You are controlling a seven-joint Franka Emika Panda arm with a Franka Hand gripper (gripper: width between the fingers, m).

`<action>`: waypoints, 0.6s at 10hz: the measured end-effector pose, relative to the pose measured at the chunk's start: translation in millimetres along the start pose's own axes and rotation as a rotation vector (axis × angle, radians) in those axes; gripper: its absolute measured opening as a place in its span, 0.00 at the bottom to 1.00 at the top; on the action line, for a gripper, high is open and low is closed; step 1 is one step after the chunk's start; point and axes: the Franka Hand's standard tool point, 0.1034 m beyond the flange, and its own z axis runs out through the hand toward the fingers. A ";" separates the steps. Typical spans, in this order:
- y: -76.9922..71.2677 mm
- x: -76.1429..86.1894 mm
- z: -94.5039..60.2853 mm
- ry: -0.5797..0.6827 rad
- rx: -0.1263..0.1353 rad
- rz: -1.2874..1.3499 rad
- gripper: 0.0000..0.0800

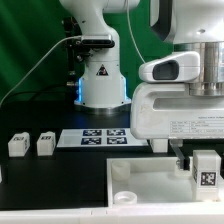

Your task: Assemble one leg

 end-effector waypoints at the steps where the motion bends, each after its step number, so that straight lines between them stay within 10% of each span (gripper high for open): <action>1: 0.1 -0.5 0.2 -0.002 -0.001 0.112 0.36; 6: 21.7 -0.4 -0.1 -0.008 -0.055 0.531 0.37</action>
Offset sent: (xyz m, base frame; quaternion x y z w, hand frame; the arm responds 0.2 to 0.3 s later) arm 0.0000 0.0000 0.0000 0.0000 0.0000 0.2667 0.9638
